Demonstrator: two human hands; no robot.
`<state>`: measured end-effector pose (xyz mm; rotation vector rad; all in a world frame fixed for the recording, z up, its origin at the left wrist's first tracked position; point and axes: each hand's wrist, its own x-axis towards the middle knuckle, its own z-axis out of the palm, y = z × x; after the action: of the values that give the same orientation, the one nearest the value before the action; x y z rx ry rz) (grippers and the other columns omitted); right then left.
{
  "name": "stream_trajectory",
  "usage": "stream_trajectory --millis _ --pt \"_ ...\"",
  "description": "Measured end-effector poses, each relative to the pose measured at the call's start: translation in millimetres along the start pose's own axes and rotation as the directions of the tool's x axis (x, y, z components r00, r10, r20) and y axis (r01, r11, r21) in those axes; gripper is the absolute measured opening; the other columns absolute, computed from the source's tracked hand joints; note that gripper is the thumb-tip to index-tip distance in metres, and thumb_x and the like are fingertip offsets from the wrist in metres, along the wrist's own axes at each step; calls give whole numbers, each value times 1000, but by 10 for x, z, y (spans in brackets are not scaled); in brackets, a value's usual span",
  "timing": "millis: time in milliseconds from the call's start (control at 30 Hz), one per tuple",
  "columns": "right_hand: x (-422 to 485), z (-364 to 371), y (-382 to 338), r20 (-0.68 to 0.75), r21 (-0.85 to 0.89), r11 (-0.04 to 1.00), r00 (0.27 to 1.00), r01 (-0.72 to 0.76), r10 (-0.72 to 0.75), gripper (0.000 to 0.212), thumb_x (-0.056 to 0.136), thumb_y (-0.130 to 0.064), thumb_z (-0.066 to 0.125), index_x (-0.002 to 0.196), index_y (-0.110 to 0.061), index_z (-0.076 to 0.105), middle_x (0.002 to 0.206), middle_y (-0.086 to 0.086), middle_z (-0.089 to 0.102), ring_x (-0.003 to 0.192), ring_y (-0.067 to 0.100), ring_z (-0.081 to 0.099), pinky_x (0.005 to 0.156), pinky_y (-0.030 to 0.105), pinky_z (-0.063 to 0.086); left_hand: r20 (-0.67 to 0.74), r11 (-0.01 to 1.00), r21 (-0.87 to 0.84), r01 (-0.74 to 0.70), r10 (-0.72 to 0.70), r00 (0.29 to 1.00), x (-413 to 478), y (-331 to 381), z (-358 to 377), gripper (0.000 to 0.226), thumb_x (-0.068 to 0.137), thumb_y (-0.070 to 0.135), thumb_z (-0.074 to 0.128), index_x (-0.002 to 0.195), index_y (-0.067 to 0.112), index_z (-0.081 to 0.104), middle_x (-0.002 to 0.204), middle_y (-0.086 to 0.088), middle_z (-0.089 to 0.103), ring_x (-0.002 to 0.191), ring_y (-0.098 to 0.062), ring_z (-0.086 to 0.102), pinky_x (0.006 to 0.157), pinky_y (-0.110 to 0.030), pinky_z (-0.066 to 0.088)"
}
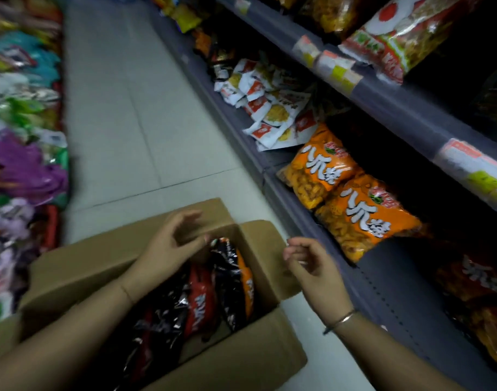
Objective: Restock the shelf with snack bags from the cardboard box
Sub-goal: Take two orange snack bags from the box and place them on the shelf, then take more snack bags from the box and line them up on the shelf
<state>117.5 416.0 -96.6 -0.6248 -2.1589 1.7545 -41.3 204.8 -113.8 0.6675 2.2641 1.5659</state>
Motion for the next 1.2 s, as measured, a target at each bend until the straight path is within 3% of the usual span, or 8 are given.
stream_trajectory --millis 133,333,500,600,700,867,1033,1200 --pt "16 473 57 247 -34 997 965 -75 81 25 83 -7 66 98 -26 59 97 3 66 86 11 61 77 18 52 -118 984 113 138 -125 985 -533 -165 -419 41 78 18 76 104 42 57 118 2 64 112 -7 57 99 -15 40" --pt "54 740 142 404 -252 967 911 24 82 30 81 -13 69 102 -32 57 108 -6 59 102 7 56 81 13 47 -201 963 209 169 -127 971 -1044 -273 -553 41 77 17 76 101 44 57 116 13 61 108 17 50 92 5 30" --pt "77 564 122 350 -239 970 928 -42 126 26 81 -13 68 100 -30 62 101 -1 63 97 11 61 76 15 51 -175 980 185 74 -42 984 -991 -146 -177 31 81 18 73 107 29 64 112 17 58 108 6 53 93 -4 38" --pt "66 381 97 295 -168 984 949 -61 109 26 81 -6 68 97 -26 64 98 2 68 89 13 65 75 14 52 -13 982 154 110 -110 994 -850 -85 165 32 81 18 72 110 27 62 107 11 56 99 -3 56 84 -13 47" --pt "28 179 125 232 -137 989 968 -63 94 26 81 -3 67 93 -26 65 97 -2 69 85 11 65 77 20 53 38 956 148 255 -263 964 -723 -31 431 38 79 28 75 113 20 61 100 4 57 79 -5 58 70 -12 48" --pt "-35 -113 217 145 -103 992 985 -75 90 26 81 3 64 91 -21 66 95 9 70 93 33 65 86 43 55 95 880 343 328 -380 920 -645 105 673 31 78 48 70 83 28 48 70 17 49 63 3 47 49 -7 36" --pt "-26 -168 222 113 -68 994 989 -89 96 22 81 0 65 91 -20 68 94 12 69 92 38 63 86 48 55 67 836 406 370 -431 900 -568 88 784 55 74 46 75 112 10 57 112 -5 65 104 -20 61 77 -22 45" --pt "-18 -101 184 121 -64 993 986 -103 110 20 80 -1 67 91 -17 68 96 10 70 85 26 64 85 42 56 6 850 283 444 -465 885 -578 29 732 39 80 31 73 107 11 53 108 -4 65 99 -22 63 78 -30 53"
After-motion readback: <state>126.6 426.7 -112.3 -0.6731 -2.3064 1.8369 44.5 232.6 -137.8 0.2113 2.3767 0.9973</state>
